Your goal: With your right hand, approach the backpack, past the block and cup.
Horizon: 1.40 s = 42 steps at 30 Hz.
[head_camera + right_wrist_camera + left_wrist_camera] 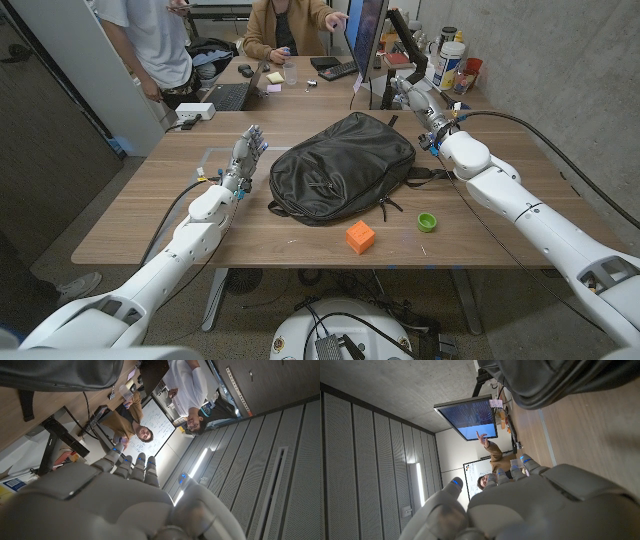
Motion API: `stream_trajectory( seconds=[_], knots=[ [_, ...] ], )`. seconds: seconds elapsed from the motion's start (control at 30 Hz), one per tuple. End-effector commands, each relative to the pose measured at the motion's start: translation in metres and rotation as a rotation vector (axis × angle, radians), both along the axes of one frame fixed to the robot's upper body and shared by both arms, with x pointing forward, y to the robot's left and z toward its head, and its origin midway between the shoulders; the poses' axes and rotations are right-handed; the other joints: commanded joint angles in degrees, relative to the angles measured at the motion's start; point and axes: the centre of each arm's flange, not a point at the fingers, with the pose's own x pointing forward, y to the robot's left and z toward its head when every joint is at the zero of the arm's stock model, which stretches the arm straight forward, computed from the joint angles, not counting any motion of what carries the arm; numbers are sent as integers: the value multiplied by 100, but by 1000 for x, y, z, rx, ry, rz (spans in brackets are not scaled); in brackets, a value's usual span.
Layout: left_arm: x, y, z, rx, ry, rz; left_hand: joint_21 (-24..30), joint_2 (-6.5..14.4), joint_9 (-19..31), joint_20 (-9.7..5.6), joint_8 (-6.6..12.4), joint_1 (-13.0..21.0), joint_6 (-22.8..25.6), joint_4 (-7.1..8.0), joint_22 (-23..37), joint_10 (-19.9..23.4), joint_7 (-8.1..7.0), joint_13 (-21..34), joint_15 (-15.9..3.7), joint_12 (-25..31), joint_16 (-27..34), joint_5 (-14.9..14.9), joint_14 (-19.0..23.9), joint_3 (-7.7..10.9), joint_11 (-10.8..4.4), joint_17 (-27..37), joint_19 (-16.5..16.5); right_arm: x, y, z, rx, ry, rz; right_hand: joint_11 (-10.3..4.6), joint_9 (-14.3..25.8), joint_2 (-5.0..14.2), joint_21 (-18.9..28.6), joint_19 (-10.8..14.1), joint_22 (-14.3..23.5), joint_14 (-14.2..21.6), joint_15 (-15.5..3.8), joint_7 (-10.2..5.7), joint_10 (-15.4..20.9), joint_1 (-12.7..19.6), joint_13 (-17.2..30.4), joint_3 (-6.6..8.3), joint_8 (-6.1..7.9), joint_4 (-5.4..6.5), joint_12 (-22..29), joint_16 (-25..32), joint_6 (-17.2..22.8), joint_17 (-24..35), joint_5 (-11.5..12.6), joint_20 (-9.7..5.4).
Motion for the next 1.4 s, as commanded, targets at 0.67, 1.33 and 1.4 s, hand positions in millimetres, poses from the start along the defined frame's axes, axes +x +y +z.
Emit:
stream_trajectory(
  seconds=[0.67,1.33,1.4],
  knots=[
    [-10,8,-3,-1,-6,8,32,668,17,-579,43,22,-62,-1,13,-25,-2,15,-416,41,30,51,-85,-16,28,12,-51,-16,19,11,-115,-62,-35,-14,12,494,-34,45,19,63,-210,-1,61,38,29,28,14,-6,22,7,75,16,21,-564],
    [-13,8,-5,2,-4,7,38,664,18,-574,42,22,-59,-2,12,-14,8,15,-406,43,29,51,-84,-20,33,12,-57,-27,34,13,-274,-124,-140,-23,12,503,-52,54,19,76,-221,-3,81,68,29,39,12,-33,25,9,89,12,22,-561],
    [-13,8,-5,1,-4,7,39,664,18,-578,41,22,-59,-2,12,-11,4,15,-408,44,29,51,-85,-21,28,12,-57,-27,35,13,-277,-123,-143,-21,12,504,-55,54,19,77,-220,-6,88,70,29,39,12,-36,27,10,93,13,21,-563]
  ],
)
